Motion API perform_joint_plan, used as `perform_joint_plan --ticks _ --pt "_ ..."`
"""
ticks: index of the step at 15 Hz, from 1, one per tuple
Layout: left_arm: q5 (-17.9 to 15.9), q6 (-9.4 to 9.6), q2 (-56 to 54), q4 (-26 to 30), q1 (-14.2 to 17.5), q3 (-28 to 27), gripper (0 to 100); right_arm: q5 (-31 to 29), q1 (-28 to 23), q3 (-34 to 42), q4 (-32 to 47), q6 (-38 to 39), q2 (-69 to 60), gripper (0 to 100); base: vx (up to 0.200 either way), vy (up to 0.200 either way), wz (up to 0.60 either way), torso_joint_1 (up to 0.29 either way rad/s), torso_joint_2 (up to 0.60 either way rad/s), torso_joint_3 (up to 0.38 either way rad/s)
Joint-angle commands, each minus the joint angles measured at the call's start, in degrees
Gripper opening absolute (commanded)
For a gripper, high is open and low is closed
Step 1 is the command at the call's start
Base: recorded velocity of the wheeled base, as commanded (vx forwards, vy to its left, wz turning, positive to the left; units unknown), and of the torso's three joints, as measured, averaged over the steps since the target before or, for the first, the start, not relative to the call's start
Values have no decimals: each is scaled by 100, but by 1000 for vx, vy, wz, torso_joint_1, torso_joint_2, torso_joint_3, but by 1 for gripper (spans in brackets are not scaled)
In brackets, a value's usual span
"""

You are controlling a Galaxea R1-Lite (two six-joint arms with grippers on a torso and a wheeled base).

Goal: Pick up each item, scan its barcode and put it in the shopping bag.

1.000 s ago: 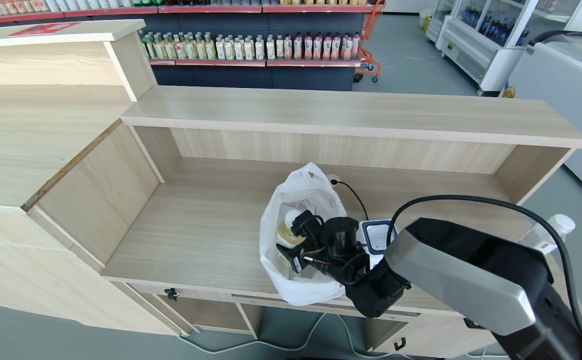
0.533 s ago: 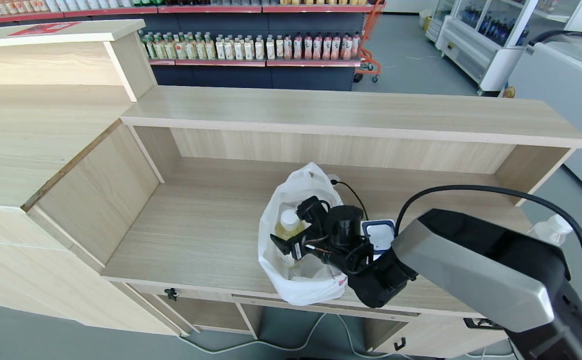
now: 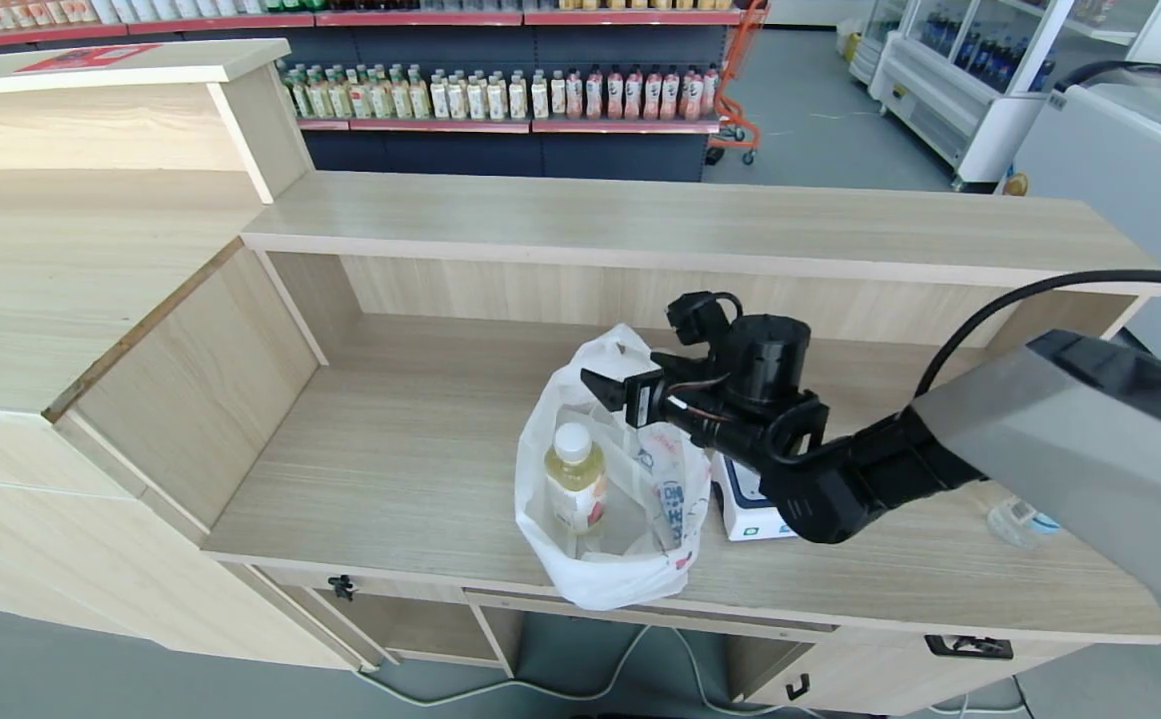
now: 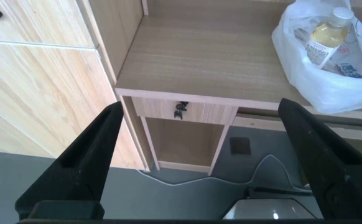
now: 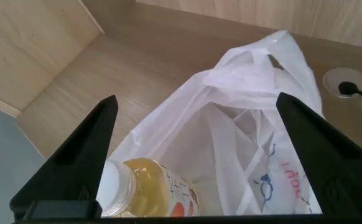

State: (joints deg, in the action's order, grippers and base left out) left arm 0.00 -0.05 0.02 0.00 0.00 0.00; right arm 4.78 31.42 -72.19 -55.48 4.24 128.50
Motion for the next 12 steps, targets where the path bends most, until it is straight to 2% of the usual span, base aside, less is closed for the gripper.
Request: perform_joint_plan --ticks 1,3,6,7,10,12 --pt "0 -13 6 0 0 0 100 6 -259 381 116 68 -809 100 0 0 0 0 0 0" --pt "0 -13 6 0 0 0 100 -3 -681 1225 318 77 -1688 100 0 0 0 0 0 0" --pt "0 -21 6 -9 0 0 100 41 -1595 2763 318 77 -2875 100 0 0 0 0 0 0" --pt "0 -21 6 0 0 0 100 93 -1955 3203 318 86 -3182 100 0 -200 0 2 -2 2" --pt "0 -21 6 0 0 0 100 436 -2808 3862 318 86 -3560 100 0 -200 0 -5 5 5" --pt "0 -21 6 0 0 0 100 454 -2983 3950 318 86 -3630 100 0 -200 0 5 2 0"
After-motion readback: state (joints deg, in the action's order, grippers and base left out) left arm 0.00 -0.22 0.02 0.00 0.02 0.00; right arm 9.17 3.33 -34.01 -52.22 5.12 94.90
